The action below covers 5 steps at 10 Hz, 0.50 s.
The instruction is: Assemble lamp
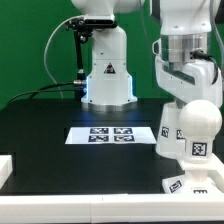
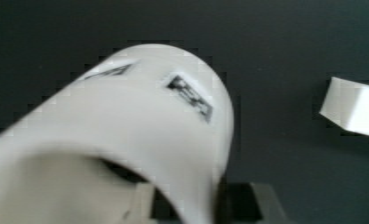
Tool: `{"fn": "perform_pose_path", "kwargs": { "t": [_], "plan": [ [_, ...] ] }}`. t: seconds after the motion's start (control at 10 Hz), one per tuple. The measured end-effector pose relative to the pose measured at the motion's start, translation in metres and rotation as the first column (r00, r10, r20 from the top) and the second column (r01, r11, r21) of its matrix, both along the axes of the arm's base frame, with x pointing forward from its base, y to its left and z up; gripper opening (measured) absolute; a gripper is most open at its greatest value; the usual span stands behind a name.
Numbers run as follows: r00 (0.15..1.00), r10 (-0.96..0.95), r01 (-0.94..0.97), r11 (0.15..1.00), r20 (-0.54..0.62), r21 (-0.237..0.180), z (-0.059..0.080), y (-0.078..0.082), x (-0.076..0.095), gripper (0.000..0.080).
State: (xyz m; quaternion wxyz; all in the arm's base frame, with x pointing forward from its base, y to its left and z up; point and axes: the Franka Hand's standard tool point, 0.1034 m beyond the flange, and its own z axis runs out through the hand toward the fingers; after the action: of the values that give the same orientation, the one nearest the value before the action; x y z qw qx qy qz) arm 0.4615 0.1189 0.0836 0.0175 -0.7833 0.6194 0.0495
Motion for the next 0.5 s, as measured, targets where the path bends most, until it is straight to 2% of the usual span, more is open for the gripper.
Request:
{"fn": "perform_pose_path", "kwargs": {
  "t": [0.2, 0.3, 0.4, 0.5],
  "plan": [
    [0.999, 0.041, -0.042, 0.999, 0.010, 0.033, 0.025, -0.010, 0.006, 0.0041],
    [0.998, 0.065, -0.064, 0.996, -0.004, 0.056, 0.044, -0.011, 0.008, 0.0041],
    [0.997, 0.083, -0.083, 0.993, 0.006, 0.082, 0.076, -0.011, 0.015, 0.0041],
    [0.995, 0.102, -0.103, 0.991, 0.025, 0.079, 0.095, -0.011, 0.021, 0.0041]
  ]
}}
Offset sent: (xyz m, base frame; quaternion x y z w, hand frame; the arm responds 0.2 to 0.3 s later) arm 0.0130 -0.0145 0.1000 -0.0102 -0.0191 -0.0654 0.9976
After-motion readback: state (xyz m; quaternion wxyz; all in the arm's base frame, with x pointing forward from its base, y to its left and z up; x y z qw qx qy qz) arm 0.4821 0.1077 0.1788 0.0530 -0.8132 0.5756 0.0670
